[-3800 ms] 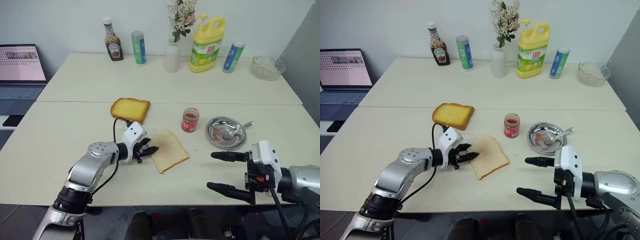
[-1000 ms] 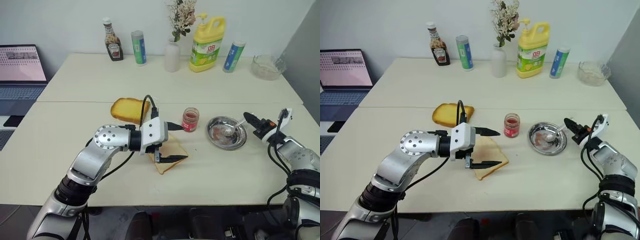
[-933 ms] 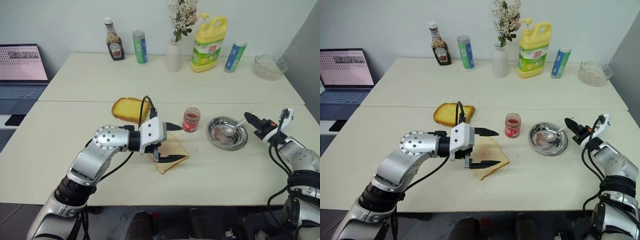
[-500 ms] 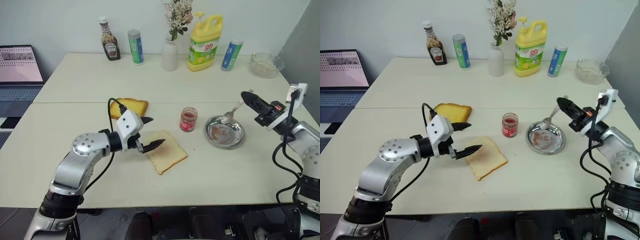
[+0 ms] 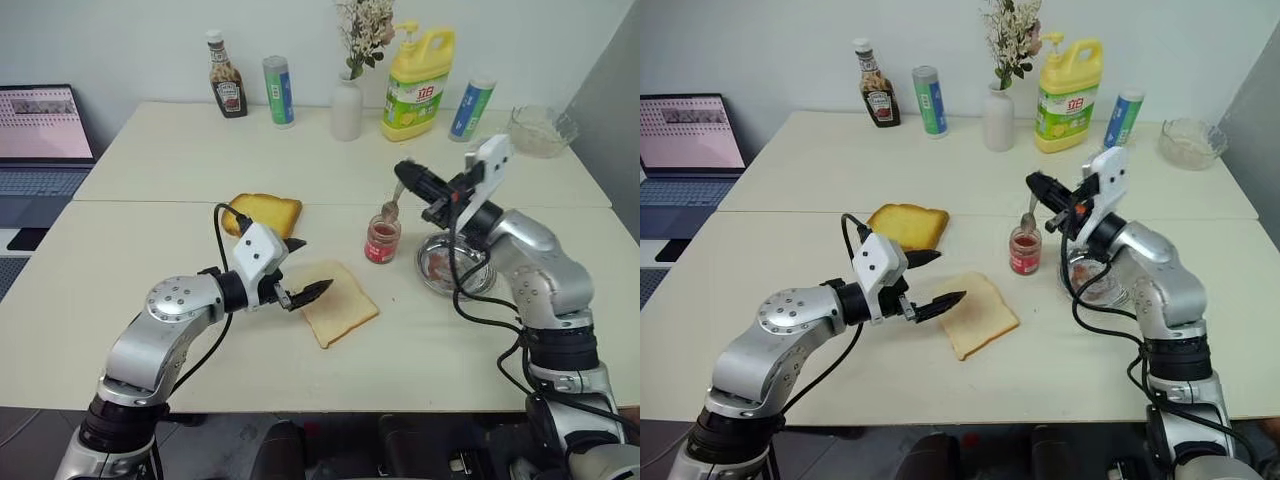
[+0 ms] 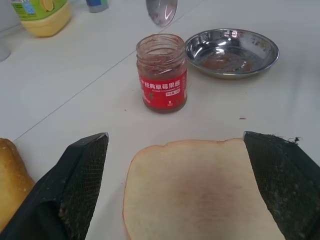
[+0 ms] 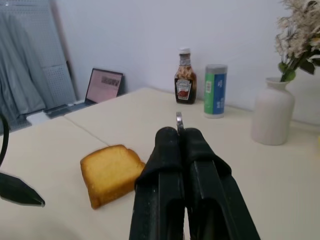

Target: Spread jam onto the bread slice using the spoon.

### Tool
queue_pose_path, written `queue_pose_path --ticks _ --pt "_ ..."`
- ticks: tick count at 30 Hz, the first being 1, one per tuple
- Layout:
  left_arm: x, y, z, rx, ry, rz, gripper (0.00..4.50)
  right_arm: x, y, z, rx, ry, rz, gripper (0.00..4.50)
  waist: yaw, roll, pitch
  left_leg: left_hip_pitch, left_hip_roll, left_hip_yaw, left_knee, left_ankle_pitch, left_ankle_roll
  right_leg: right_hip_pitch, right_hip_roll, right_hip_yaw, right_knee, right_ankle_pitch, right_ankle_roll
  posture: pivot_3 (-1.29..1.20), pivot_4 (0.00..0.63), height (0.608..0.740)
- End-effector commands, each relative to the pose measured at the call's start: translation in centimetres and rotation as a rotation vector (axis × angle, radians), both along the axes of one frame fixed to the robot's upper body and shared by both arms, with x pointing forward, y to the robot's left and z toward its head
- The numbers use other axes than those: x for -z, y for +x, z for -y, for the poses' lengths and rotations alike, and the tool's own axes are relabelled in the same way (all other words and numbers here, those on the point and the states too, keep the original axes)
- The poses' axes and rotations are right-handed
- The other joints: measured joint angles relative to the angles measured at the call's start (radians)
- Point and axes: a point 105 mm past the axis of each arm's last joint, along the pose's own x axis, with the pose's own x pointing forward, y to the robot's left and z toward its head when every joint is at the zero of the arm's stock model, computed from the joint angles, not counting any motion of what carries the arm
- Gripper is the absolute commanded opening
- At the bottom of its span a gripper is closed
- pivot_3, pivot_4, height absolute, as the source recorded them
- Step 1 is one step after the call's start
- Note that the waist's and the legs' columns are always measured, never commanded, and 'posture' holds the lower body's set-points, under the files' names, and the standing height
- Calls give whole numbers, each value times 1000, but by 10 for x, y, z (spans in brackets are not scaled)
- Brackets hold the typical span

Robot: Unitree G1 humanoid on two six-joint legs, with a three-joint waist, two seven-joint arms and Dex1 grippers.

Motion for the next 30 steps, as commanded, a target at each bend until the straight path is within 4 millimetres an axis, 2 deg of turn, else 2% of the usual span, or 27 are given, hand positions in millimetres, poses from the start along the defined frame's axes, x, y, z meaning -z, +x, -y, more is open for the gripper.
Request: queue_pose_path --ticks 1,7,15,25,30 --pt "-14 -4 11 34 -4 64 4500 -7 0 -1 -11 -65 113 37 0 0 0 0 0 0 0 0 0 0 0 0 0 0 0 0 150 740" --pt "-12 -5 13 42 4 68 4500 1 6 -4 -9 -127 163 37 0 0 0 0 0 0 0 0 0 0 0 0 0 0 0 0 150 740" --pt "-11 -1 14 44 11 75 4500 23 12 -5 -1 -183 161 37 0 0 0 0 0 0 0 0 0 0 0 0 0 0 0 0 150 740" --pt "-10 -2 14 48 14 79 4500 42 21 -4 89 -82 24 37 0 0 0 0 0 0 0 0 0 0 0 0 1 0 0 0 150 740" --pt "-9 -2 14 48 21 84 4500 40 23 0 126 26 -58 37 0 0 0 0 0 0 0 0 0 0 0 0 1 0 0 0 150 740"
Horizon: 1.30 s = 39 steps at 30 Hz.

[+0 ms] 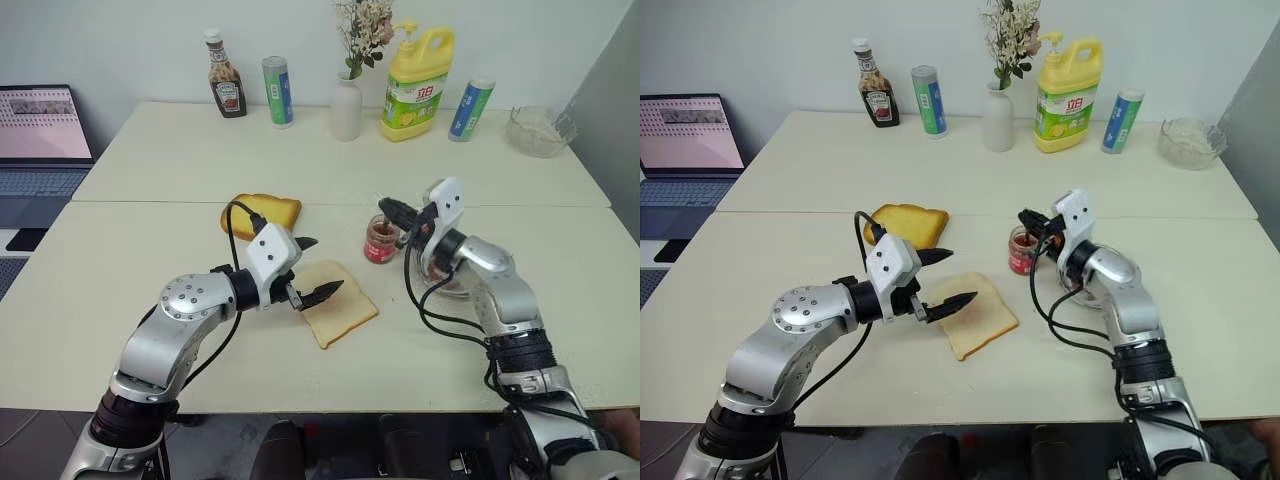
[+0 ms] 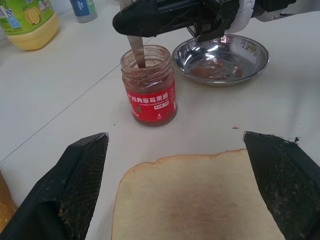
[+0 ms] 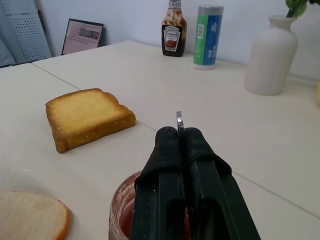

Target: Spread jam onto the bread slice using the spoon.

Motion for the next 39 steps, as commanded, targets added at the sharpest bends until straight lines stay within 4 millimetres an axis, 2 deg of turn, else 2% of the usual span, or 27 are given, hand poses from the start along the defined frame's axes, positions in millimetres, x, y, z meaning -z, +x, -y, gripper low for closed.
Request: queue_pose_path --ticks 1,23,39 --pt "-8 -2 2 12 1 49 4500 -22 -1 5 26 91 19 37 0 0 0 0 0 0 0 0 0 0 0 0 0 0 0 0 150 740" --pt "-8 1 4 15 22 68 4500 -46 4 15 90 486 -152 37 -1 0 0 0 0 0 0 0 0 0 0 0 0 0 0 0 150 740" --pt "-11 0 6 21 32 82 4500 -37 5 22 115 596 -300 37 -1 0 0 0 0 0 0 0 0 0 0 0 0 0 0 0 150 740"
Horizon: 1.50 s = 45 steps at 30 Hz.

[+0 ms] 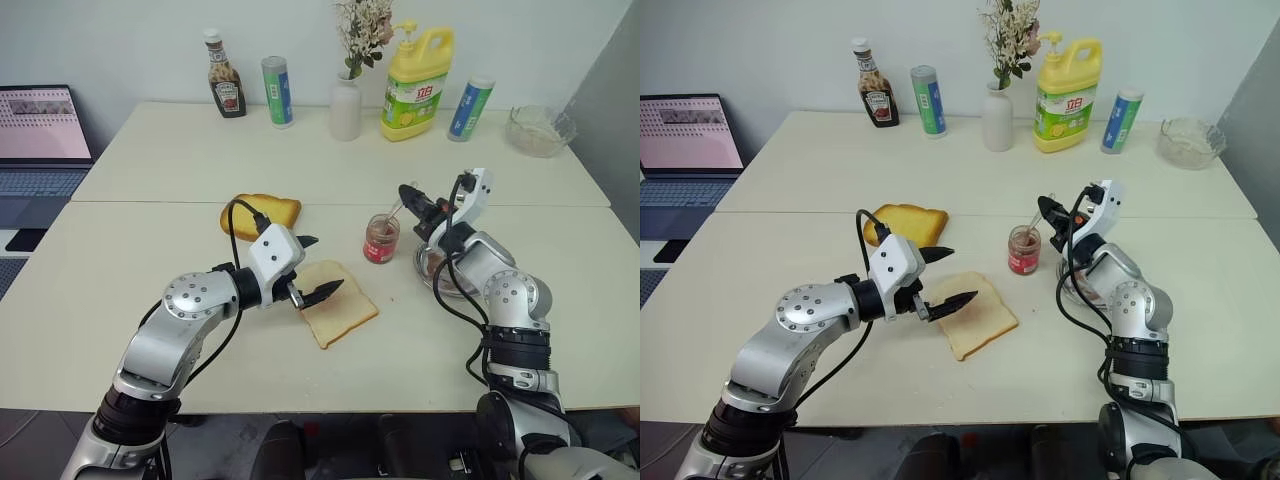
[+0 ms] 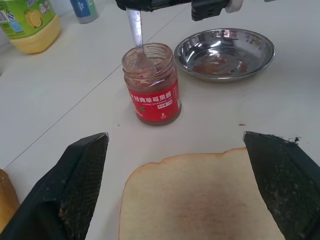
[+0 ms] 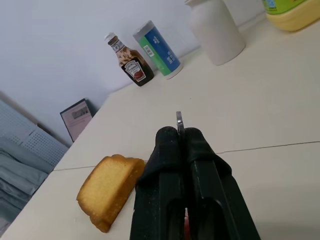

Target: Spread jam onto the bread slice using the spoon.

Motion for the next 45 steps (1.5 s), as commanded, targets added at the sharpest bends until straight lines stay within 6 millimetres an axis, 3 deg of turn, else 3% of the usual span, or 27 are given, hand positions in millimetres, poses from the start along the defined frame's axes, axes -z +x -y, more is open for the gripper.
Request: queue_pose_path --ticks 1,25,29,33,41,45 --pt "-11 -2 4 20 6 54 4500 -22 -2 3 7 47 50 37 0 0 0 0 0 0 0 0 0 0 0 0 0 0 0 0 150 740" --pt "-10 2 5 20 16 73 4500 -36 -6 15 17 158 33 37 -1 0 0 0 0 0 0 0 0 0 0 0 0 0 0 0 150 740" --pt "-10 2 3 17 20 74 4500 -45 -12 11 4 1 135 37 -1 0 0 -1 0 0 0 0 0 -1 0 0 0 0 0 0 150 740" --pt "-9 3 2 18 24 75 4500 -51 -23 -6 -53 -190 268 37 0 0 0 -1 0 0 0 0 0 -1 0 0 -1 0 0 0 150 740" --pt "-9 4 2 20 26 83 4500 -43 -31 -26 -111 -514 480 37 0 0 0 -1 0 0 0 0 0 -1 0 0 -1 0 0 0 150 740" --pt "-9 4 2 19 27 84 4500 -41 -31 -28 -112 -572 535 37 0 0 0 -1 0 0 0 0 0 -1 0 0 -1 0 0 0 150 740"
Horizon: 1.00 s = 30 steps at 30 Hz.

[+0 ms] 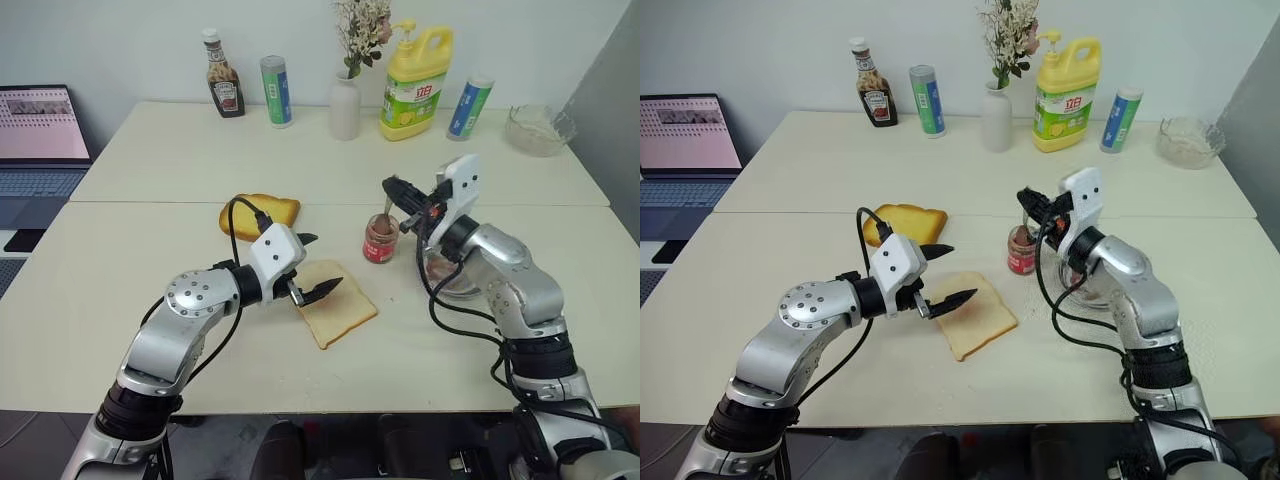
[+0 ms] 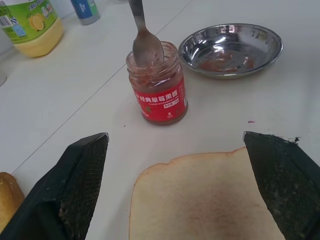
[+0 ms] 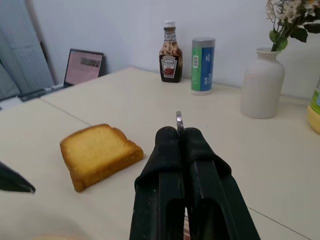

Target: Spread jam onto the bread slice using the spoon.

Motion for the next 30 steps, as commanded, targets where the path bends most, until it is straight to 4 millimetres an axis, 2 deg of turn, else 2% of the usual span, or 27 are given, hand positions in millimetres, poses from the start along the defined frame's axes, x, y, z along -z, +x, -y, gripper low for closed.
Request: queue_pose_path --ticks 1,5,16,20,30 --pt "-10 -1 3 21 3 53 4500 -14 -4 -1 -11 -31 110 37 0 0 0 0 0 0 0 0 0 0 0 0 0 0 0 0 150 740" --pt "-10 -2 3 24 3 54 4500 -12 -4 -3 -16 -108 172 37 0 0 0 0 0 0 0 0 0 0 0 0 0 0 0 0 150 740" --pt "-11 -1 5 33 11 59 4500 19 5 -2 -18 -251 187 37 0 0 0 0 0 0 0 0 0 0 0 0 0 0 0 0 150 740" --pt "-10 -1 5 30 15 60 4500 29 10 -2 10 -211 113 37 0 0 0 0 0 0 0 0 0 0 0 0 0 0 0 0 150 740" --pt "-8 -1 3 26 18 61 4500 33 16 0 69 -7 -85 37 0 0 0 0 0 0 0 0 0 0 0 0 1 0 0 0 150 740"
